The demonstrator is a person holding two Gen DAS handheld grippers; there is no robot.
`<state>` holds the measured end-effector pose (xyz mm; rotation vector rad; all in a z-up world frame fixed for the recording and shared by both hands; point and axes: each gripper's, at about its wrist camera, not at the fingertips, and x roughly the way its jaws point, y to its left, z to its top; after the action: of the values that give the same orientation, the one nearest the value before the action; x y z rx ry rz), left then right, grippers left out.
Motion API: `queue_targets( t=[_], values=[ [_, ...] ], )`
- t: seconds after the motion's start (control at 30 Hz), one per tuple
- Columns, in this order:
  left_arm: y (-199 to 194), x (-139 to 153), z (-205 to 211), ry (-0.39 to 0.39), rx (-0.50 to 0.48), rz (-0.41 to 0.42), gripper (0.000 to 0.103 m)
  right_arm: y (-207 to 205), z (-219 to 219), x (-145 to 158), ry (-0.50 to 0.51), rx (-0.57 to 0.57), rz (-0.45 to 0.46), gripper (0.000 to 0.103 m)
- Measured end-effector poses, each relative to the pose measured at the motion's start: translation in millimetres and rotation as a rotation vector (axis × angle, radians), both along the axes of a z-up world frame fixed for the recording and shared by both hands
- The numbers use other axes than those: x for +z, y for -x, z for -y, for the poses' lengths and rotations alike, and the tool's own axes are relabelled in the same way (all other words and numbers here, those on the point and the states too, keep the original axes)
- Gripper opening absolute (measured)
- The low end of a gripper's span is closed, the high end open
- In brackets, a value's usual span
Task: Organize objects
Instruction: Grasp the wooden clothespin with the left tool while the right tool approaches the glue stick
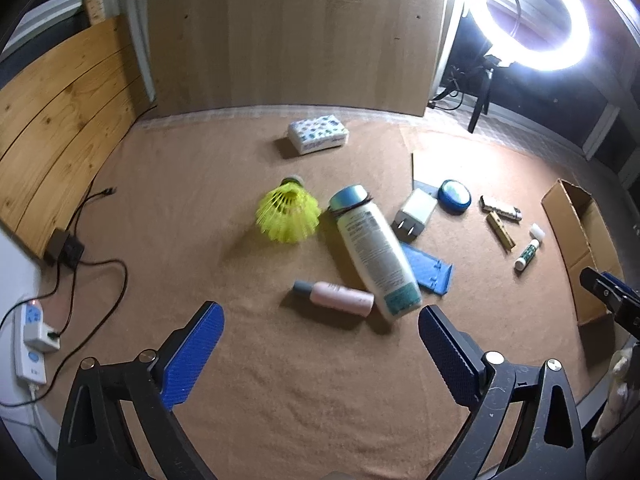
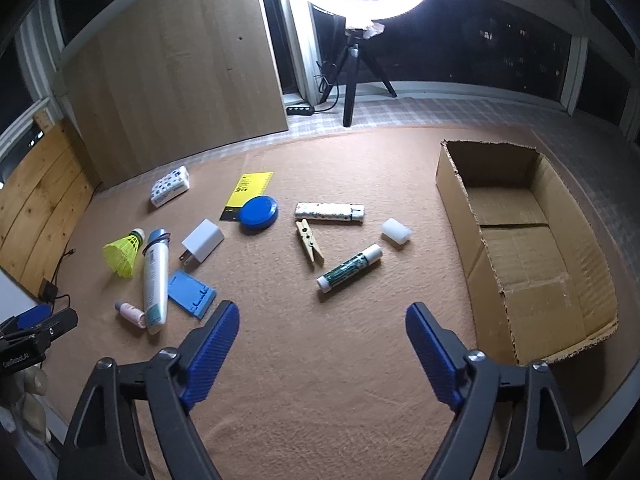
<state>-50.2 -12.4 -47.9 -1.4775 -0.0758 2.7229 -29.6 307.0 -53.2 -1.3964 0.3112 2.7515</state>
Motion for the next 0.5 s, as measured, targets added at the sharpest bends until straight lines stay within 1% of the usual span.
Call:
queue_targets(
  t=[0.03, 0.1, 0.13, 0.23, 0.3, 0.4, 0.5],
  values=[
    [3, 1, -3, -0.003, -0.01, -0.004, 0.098, 2, -3, -2, 0.011, 0.0, 0.009, 0.078],
    [10, 2, -10, -0.001, -0.027, -0.009, 0.097, 8, -8, -6, 0.028, 0.003, 0.026, 0.071],
    [14, 2, -15, 0.001, -0.04, -0.008, 0.096, 10, -10, -8, 0.036, 0.002, 0.034, 0.07],
    [24, 2, -28, -0.003, -0.072, -0.005, 0.091, 16, -16, -12, 0.055, -0.006, 0.043, 0.064],
    [32, 1, -38, -0.004, -0.089, -0.008, 0.086, 21, -18, -15, 0.075, -0.004, 0.056, 0.058],
    [44, -1, -58, -0.016, -0.128, -0.006, 0.083, 28, -17, -24, 0.105, 0.002, 0.081, 0.054],
    [57, -4, -81, -0.034, -0.17, 0.001, 0.083, 30, -15, -31, 0.122, 0.005, 0.097, 0.053]
  ],
)
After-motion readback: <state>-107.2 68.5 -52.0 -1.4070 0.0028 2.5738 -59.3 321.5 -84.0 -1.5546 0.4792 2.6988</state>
